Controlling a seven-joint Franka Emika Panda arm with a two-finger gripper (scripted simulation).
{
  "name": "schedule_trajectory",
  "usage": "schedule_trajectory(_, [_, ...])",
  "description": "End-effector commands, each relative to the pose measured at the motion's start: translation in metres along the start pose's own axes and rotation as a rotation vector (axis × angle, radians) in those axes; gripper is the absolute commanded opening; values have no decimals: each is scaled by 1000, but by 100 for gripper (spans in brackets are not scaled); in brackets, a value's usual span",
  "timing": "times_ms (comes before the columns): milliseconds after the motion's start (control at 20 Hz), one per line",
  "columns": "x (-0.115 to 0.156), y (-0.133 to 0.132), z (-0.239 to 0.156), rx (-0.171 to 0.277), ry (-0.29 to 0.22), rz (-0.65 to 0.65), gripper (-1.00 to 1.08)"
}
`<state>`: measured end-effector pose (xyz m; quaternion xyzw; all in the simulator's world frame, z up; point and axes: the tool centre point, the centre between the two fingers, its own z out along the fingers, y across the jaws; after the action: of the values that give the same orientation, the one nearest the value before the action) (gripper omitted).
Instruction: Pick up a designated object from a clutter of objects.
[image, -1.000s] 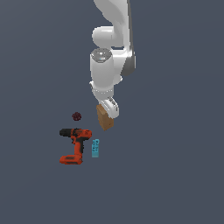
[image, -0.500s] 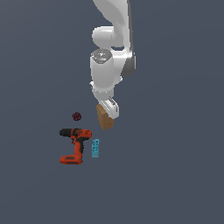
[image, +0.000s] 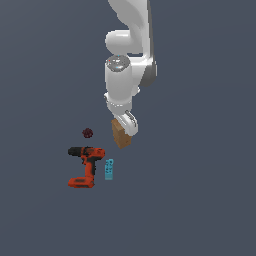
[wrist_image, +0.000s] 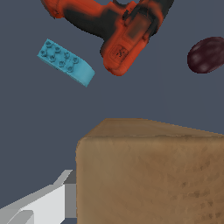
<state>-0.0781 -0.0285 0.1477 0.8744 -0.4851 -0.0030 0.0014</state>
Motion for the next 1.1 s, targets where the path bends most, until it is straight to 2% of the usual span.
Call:
schedule_trajectory(0, [-2, -8, -10, 7, 5, -1, -100])
schedule_trajectory(400, [-23, -47, -49, 6, 6, -1, -100])
schedule_trajectory(1050, [-69, -136, -140, 6, 5, 0, -100])
